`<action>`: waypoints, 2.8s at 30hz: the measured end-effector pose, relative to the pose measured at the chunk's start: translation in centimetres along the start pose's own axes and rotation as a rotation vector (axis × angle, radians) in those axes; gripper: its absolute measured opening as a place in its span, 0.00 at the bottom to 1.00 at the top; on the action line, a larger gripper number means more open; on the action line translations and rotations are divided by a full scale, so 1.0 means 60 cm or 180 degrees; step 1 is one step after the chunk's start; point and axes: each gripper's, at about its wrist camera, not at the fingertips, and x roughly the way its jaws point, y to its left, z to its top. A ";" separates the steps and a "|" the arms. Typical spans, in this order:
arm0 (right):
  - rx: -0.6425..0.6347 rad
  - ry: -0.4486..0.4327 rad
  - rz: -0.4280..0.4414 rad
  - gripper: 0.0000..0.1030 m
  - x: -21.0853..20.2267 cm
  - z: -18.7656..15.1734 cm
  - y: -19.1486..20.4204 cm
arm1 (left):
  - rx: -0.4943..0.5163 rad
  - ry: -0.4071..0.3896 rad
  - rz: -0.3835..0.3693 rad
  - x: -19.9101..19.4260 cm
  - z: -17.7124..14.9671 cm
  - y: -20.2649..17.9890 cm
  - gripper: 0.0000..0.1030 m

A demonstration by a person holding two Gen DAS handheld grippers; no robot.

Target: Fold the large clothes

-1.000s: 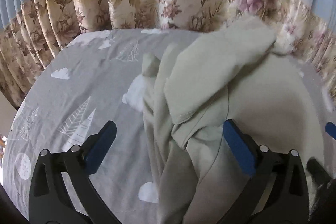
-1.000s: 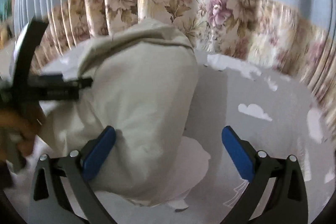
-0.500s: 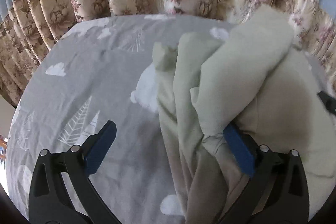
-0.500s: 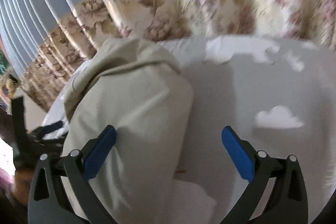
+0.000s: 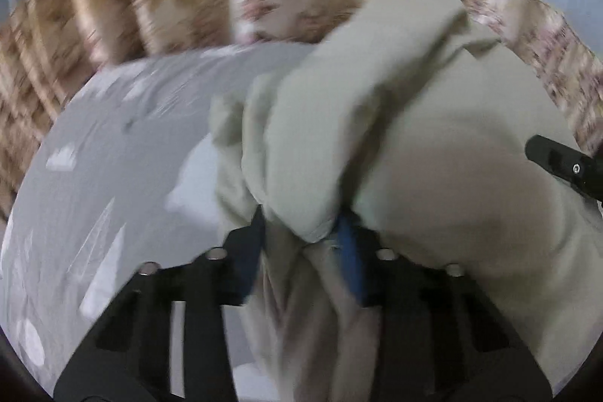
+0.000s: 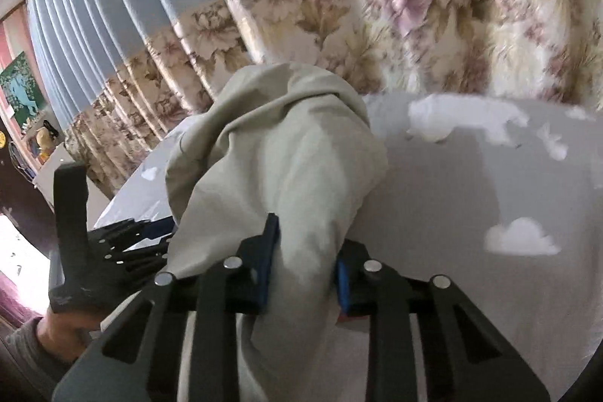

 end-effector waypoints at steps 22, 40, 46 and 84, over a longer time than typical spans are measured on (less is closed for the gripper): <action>-0.0328 -0.0292 -0.1759 0.79 -0.133 -0.083 -0.176 | 0.0160 -0.0053 0.0185 0.068 0.039 -0.169 0.84; -0.0628 -0.0971 -0.1303 0.98 -0.349 -0.246 0.097 | -0.0344 -0.1398 0.0727 -0.281 -0.258 0.035 0.97; -0.0611 -0.1210 -0.1465 0.98 -0.363 -0.263 0.129 | -0.0228 -0.1668 0.0725 -0.315 -0.293 0.012 0.97; -0.0306 -0.1448 -0.1413 0.98 -0.353 -0.296 0.090 | -0.0148 -0.1883 0.0425 -0.314 -0.297 -0.003 0.97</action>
